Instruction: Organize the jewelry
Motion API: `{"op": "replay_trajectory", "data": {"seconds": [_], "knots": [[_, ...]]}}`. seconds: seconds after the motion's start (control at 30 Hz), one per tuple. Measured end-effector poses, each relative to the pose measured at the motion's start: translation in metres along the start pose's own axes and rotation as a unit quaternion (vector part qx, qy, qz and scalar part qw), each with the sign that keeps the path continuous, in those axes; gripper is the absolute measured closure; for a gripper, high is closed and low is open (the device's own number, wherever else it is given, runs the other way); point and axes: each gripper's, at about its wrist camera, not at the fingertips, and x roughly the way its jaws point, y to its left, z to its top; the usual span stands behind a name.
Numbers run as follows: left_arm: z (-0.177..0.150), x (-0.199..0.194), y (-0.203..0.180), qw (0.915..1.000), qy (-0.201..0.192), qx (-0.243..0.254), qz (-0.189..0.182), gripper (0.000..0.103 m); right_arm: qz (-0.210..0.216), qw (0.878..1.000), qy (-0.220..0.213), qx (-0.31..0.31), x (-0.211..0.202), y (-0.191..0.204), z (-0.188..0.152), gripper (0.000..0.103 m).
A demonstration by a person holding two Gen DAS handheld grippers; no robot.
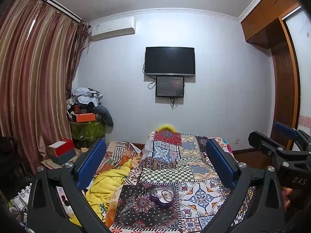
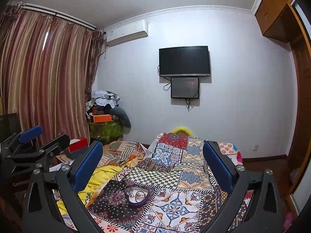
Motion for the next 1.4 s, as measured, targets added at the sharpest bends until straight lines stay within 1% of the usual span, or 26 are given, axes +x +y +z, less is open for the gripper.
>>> {"op": "replay_trajectory", "data": {"seconds": [0.5, 1.4], "knots": [[-0.003, 0.007, -0.001, 0.9999, 0.013, -0.002, 0.006, 0.000, 0.004, 1.000, 0.016, 0.004, 0.004, -0.003, -0.003, 0.001], [-0.010, 0.021, 0.004, 0.9996, 0.026, -0.012, 0.004, 0.000, 0.011, 0.999, 0.039, 0.009, 0.012, -0.007, -0.006, 0.001]]}}
